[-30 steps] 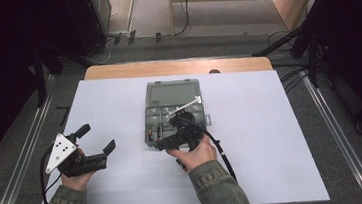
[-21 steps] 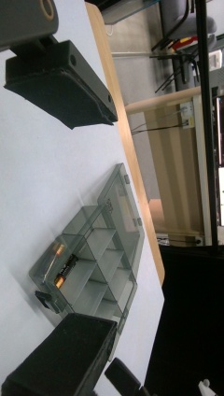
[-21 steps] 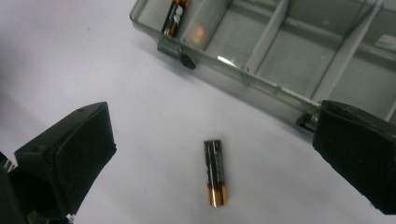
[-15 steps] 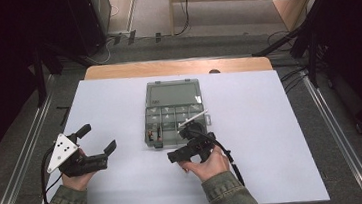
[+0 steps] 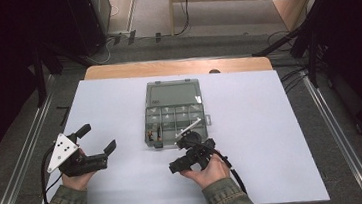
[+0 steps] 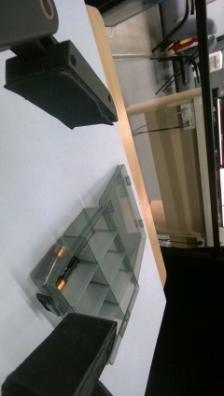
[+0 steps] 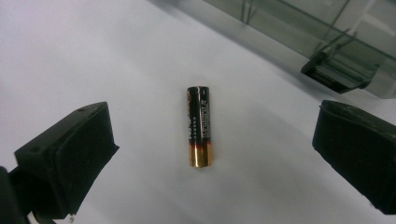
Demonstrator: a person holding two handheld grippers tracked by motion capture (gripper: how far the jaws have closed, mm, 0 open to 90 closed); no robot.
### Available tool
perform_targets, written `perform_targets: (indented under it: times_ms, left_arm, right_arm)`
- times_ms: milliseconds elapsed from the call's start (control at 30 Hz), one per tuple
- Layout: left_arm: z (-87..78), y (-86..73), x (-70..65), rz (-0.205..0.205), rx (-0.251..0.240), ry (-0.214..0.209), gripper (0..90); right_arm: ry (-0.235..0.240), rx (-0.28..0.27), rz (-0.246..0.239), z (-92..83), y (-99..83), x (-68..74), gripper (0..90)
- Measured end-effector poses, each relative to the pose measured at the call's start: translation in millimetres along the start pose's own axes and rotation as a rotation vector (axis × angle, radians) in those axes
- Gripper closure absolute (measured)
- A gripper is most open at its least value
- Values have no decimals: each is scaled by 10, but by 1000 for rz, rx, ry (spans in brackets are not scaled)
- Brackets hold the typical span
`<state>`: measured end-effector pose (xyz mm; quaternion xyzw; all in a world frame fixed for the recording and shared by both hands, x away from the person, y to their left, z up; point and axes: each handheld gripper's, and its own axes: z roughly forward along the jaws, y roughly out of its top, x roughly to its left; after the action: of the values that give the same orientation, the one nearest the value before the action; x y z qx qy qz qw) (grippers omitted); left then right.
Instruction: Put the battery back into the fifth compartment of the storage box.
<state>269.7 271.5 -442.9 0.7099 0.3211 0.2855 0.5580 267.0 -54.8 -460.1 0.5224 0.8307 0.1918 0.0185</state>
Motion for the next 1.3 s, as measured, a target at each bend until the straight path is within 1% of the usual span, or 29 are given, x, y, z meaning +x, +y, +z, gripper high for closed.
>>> perform_targets:
  times_ms: [200,433,533,633,667,733,833,900,1067,1167,1233,1300]
  left_arm:
    - [0,0,-2,1,0,-1,32]
    - [-2,2,-6,4,1,-4,32]
    - [-2,2,-9,2,0,-5,32]
    - [-5,2,-6,2,1,-4,32]
    - [-5,3,-7,-1,-2,-4,32]
    - [-6,3,-8,-1,-2,-4,32]
    - [-5,3,-8,-1,-2,-4,32]
    - [-5,3,-9,0,-1,-4,32]
    - [-7,4,-8,-3,-3,-6,32]
    - [-7,4,-6,-3,-3,-6,32]
    - [-7,4,-6,-2,-2,-7,32]
    - [-8,5,-8,-5,-6,-8,32]
  right_arm:
    - [-30,42,-34,71,-10,63,0]
    - [-54,61,-50,137,-19,110,6]
    - [-60,71,-51,157,-12,123,47]
    - [-59,50,-52,147,-18,145,157]
    - [-57,50,-52,148,-18,149,179]
    - [-53,53,-47,153,-20,151,280]
    - [-47,40,-41,139,-23,149,379]
    - [-42,43,-40,137,-22,145,418]
    - [-49,62,-33,157,-14,139,516]
    - [-49,72,-40,171,-12,143,558]
    - [-49,77,-41,181,-11,146,609]
    - [-47,92,-38,191,-7,143,682]
